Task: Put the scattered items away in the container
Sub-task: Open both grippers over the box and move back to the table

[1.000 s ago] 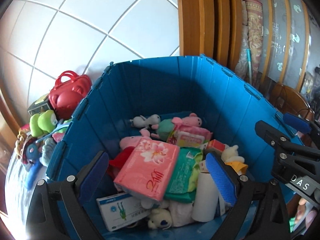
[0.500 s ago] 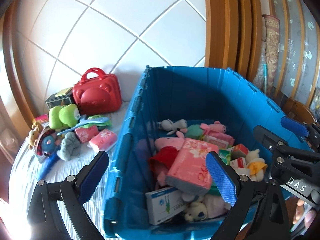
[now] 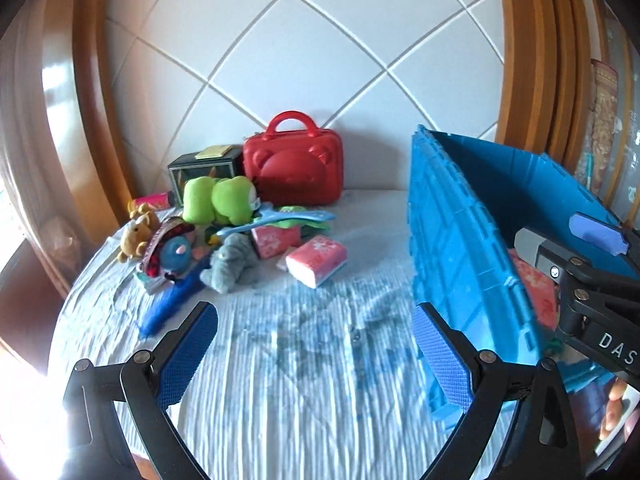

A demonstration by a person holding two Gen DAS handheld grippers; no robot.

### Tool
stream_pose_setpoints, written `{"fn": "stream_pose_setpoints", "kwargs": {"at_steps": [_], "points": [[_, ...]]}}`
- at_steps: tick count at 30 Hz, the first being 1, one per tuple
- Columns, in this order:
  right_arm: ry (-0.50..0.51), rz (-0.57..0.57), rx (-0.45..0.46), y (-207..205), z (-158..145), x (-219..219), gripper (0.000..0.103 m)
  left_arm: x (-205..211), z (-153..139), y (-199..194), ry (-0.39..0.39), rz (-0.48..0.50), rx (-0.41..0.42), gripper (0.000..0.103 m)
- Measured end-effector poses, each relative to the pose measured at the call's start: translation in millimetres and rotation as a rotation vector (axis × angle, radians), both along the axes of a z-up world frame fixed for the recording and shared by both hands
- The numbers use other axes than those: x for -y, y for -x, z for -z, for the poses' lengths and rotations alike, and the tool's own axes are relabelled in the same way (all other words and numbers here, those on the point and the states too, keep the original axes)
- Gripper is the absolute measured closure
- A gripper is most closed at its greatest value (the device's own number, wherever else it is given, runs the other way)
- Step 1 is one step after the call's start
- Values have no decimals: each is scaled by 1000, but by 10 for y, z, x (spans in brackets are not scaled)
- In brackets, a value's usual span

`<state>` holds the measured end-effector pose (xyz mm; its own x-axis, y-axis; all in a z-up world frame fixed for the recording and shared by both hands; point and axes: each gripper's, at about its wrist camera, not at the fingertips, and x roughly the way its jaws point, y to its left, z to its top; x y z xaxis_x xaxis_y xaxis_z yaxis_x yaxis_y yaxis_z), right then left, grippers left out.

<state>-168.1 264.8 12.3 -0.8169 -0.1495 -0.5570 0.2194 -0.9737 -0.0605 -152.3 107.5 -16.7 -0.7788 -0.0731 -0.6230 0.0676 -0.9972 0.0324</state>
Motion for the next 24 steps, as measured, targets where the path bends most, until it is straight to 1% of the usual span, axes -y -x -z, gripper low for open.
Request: {"fn": "stream_pose_setpoints", "kwargs": {"at_steps": [6,10,13,16,19,22,24], "points": [[1,-95,25,62,120,797,26,794,177,-38,-8,-93,38,4],[-7,-154,70,230,290,1179,26,1195,344,30,-23,-157,84,4],[-13,-194,106,407,439,1416,26,1413,473,125,-27,-204,112,4],[-4,-226,140,640,591,1579,26,1635,598,251,-32,-254,139,4],[11,-246,176,923,751,1685,26,1834,710,416,-17,-304,165,4],[20,-240,209,1207,915,1744,26,2001,811,591,-11,-345,184,4],[22,-229,238,1360,1017,1759,26,2077,894,723,-20,-348,203,4]]}}
